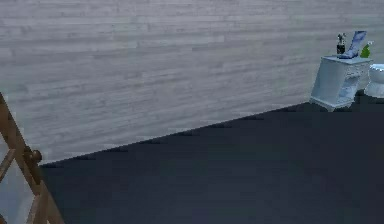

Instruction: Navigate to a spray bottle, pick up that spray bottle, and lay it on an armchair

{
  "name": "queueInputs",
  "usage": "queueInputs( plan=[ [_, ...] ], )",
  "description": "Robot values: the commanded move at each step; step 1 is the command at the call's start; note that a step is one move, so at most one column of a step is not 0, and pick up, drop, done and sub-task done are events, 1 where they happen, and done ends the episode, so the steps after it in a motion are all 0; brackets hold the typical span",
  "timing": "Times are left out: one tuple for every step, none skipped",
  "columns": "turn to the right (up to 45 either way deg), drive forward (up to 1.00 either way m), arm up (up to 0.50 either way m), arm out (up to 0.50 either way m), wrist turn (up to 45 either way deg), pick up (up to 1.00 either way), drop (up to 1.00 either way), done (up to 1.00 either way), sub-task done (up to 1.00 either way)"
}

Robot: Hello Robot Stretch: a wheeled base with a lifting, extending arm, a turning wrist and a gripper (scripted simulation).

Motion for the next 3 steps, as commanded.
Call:
queueInputs(
  plan=[
    [21.0, 0.0, 0.0, 0.0, 0.0, 0.0, 0.0, 0.0, 0.0],
    [0.0, 0.35, 0.0, 0.0, 0.0, 0.0, 0.0, 0.0, 0.0],
    [-15.0, 0.0, 0.0, 0.0, 0.0, 0.0, 0.0, 0.0, 0.0]
  ],
)
